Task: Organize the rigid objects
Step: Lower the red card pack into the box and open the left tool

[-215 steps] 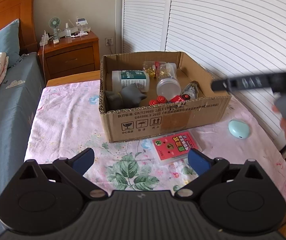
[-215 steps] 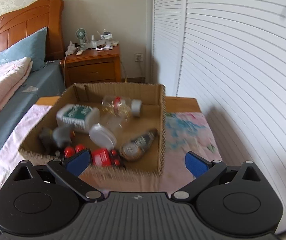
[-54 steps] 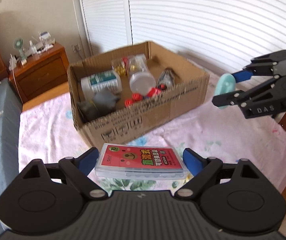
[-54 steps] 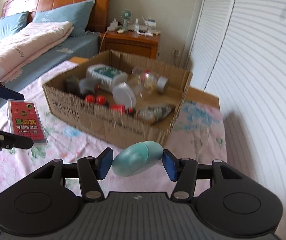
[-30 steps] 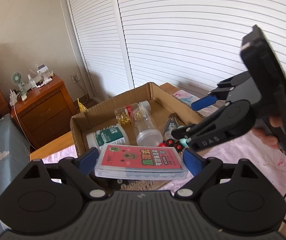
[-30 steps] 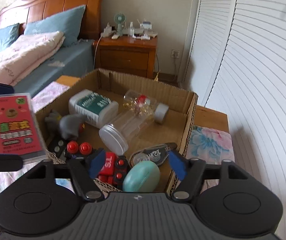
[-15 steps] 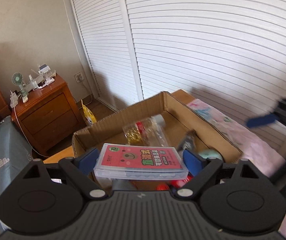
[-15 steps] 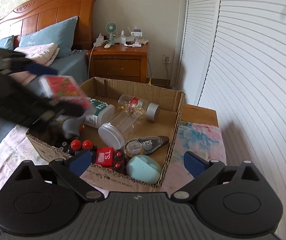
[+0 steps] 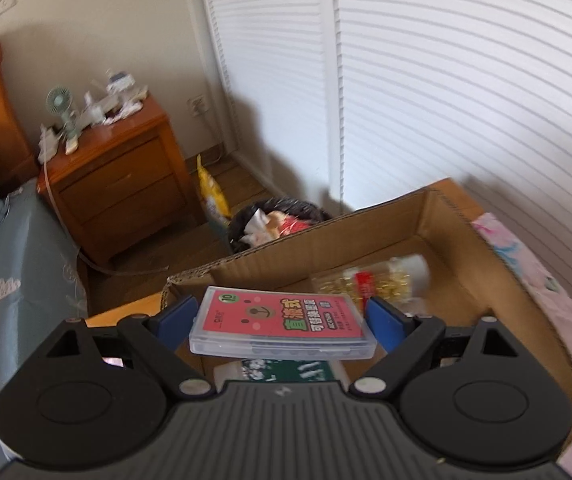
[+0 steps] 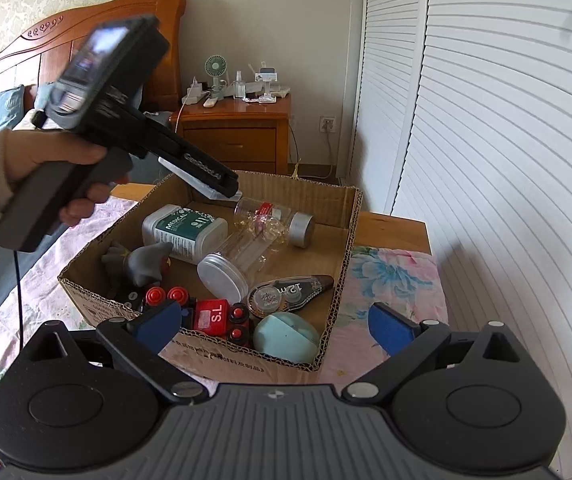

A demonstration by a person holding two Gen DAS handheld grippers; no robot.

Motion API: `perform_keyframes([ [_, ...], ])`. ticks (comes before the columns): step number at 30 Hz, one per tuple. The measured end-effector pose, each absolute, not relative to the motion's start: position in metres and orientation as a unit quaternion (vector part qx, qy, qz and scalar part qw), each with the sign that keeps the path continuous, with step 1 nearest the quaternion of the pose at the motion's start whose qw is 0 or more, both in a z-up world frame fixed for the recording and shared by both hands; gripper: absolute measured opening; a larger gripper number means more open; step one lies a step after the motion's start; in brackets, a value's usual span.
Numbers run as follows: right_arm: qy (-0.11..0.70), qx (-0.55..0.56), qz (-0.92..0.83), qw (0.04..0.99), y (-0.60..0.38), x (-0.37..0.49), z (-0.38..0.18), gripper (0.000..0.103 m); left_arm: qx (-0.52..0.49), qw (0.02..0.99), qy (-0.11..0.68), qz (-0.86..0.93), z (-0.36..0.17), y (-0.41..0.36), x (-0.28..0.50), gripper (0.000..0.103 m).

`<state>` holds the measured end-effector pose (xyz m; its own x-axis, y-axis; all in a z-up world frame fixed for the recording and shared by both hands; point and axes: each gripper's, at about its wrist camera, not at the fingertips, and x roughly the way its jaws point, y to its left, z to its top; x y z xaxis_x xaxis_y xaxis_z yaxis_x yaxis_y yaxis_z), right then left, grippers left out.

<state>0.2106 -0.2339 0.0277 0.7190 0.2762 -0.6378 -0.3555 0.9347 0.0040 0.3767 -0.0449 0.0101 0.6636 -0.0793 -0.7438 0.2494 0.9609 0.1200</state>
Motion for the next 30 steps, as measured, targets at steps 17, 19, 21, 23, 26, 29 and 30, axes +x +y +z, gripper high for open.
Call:
perform_keyframes([
  [17,0.332,-0.061,0.172,0.926,-0.225,0.214,0.032,0.103,0.079,0.902,0.420,-0.063,0.007,-0.030,0.381,0.096],
  [19,0.335,-0.059,0.169,0.925,-0.224,0.214,0.033,0.103,0.079,0.906,0.410,-0.063,0.014,-0.027,0.373,0.096],
  [21,0.339,-0.060,0.165,0.924,-0.222,0.212,0.035,0.103,0.082,0.911,0.400,-0.060,0.023,-0.024,0.361,0.096],
  [23,0.343,-0.062,0.159,0.924,-0.219,0.210,0.037,0.103,0.085,0.915,0.388,-0.063,0.033,-0.021,0.345,0.096],
  [26,0.353,-0.061,0.149,0.922,-0.215,0.205,0.039,0.103,0.093,0.922,0.370,-0.064,0.049,-0.018,0.317,0.098],
  [29,0.362,-0.055,0.139,0.920,-0.213,0.198,0.042,0.103,0.097,0.929,0.350,-0.068,0.061,-0.016,0.282,0.100],
  [30,0.364,-0.054,0.136,0.920,-0.212,0.195,0.042,0.103,0.098,0.931,0.344,-0.070,0.065,-0.015,0.269,0.100],
])
